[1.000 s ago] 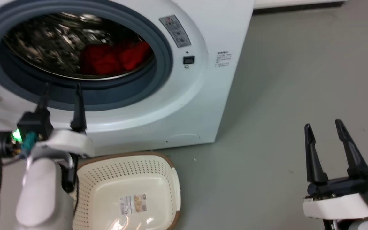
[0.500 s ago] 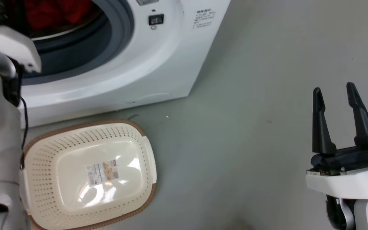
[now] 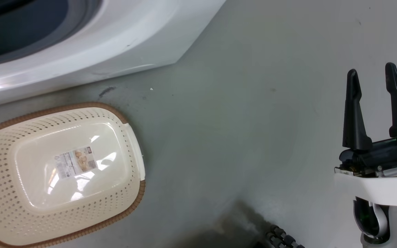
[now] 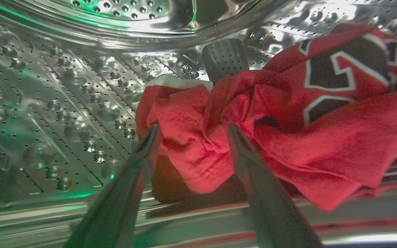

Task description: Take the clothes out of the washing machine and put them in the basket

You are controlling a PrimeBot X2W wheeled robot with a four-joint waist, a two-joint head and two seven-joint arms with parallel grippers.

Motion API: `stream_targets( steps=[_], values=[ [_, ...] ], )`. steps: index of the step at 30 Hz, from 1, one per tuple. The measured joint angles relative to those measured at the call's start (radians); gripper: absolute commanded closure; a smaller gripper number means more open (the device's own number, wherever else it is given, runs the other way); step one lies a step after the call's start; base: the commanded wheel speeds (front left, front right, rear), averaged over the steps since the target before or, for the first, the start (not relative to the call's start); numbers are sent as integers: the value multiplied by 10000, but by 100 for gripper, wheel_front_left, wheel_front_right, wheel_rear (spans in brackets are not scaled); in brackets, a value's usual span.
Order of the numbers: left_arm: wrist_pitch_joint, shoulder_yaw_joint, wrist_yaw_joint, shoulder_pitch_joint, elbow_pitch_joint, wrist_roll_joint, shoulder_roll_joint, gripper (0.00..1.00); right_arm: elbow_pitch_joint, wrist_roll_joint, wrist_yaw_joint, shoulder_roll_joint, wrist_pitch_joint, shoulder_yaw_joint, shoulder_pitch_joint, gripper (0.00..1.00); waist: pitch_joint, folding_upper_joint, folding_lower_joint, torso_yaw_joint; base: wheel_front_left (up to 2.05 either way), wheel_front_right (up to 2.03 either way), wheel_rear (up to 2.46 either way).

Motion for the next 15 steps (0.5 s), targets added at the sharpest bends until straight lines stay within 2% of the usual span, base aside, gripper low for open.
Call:
stream_targets(
  steps=[9,15],
  values=[
    [3595,-905,-15,-2063,508,-677,428,0,-253,305,0,0,2,240,-241,0,1033,0,0,-419,0,0,0],
    [5039,-1248,-15,-2953,426,-788,888,0,-468,514,0,0,2,322,-350,0,1561,0,0,-769,0,0,0]
  ],
)
